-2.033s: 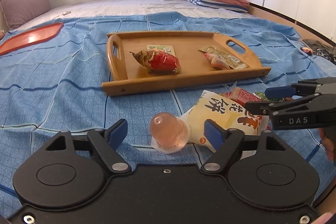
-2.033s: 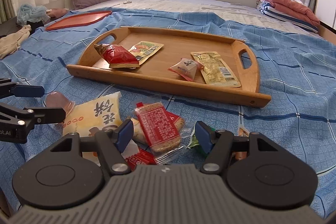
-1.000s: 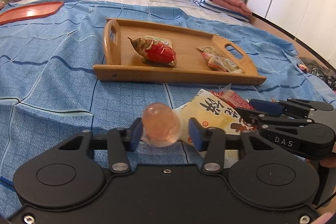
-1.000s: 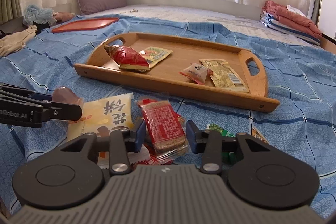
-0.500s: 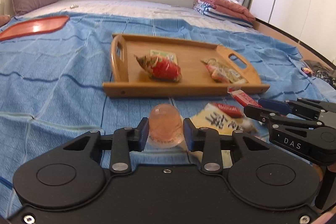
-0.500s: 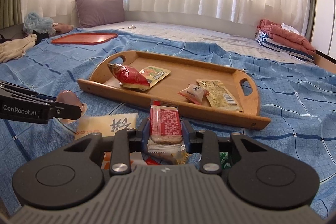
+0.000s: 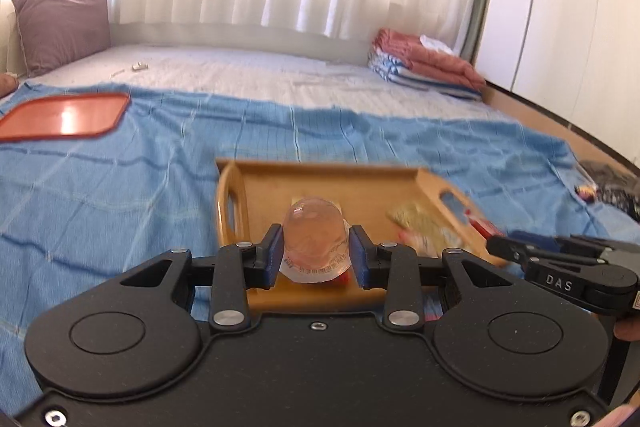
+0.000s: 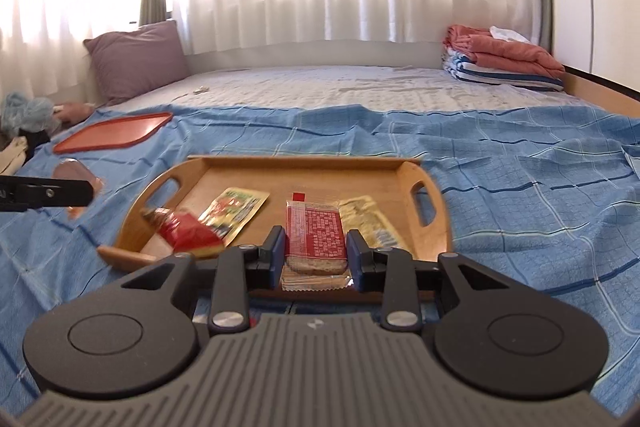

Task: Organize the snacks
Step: 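Carry the jelly cup and biscuit pack over the wooden tray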

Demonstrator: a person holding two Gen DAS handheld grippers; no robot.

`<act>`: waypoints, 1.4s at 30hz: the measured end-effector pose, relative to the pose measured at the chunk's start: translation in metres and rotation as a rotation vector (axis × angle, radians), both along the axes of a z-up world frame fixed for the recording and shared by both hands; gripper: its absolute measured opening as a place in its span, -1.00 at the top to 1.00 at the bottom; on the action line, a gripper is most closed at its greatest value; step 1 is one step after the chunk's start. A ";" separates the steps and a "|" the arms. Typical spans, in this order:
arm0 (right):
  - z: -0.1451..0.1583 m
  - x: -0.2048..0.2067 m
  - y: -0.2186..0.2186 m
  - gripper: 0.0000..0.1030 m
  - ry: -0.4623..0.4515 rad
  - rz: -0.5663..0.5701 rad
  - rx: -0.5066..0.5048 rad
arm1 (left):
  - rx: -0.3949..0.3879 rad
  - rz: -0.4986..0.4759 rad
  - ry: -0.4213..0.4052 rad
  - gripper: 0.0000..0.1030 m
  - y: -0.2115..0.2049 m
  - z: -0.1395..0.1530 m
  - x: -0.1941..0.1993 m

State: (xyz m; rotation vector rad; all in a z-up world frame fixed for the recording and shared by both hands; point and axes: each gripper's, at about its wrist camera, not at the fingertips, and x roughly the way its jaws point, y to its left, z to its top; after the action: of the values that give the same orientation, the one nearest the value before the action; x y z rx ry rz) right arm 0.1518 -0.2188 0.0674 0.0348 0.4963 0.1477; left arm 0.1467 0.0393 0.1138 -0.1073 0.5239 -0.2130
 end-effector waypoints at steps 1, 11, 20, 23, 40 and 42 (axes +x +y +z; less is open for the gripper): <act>0.002 0.006 -0.003 0.27 0.006 -0.008 0.003 | 0.004 -0.002 -0.004 0.35 0.000 0.004 0.007; 0.003 0.094 -0.041 0.27 0.151 -0.078 0.116 | 0.032 -0.009 0.109 0.35 -0.010 0.003 0.106; -0.023 0.152 -0.041 0.27 0.238 -0.111 0.074 | 0.064 0.039 0.202 0.35 -0.017 -0.042 0.164; -0.031 0.163 -0.038 0.27 0.251 -0.117 0.051 | 0.063 0.047 0.232 0.35 -0.015 -0.054 0.174; -0.058 0.178 -0.036 0.26 0.280 -0.112 -0.006 | 0.074 0.056 0.294 0.35 -0.018 -0.085 0.193; -0.060 0.178 -0.037 0.26 0.284 -0.113 -0.005 | 0.071 0.059 0.299 0.35 -0.017 -0.087 0.194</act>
State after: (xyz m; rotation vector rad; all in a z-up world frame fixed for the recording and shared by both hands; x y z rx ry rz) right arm 0.3296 -0.2562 0.0074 0.0789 0.7764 0.0305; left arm 0.3410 0.0222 0.0265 -0.0859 0.8242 -0.1204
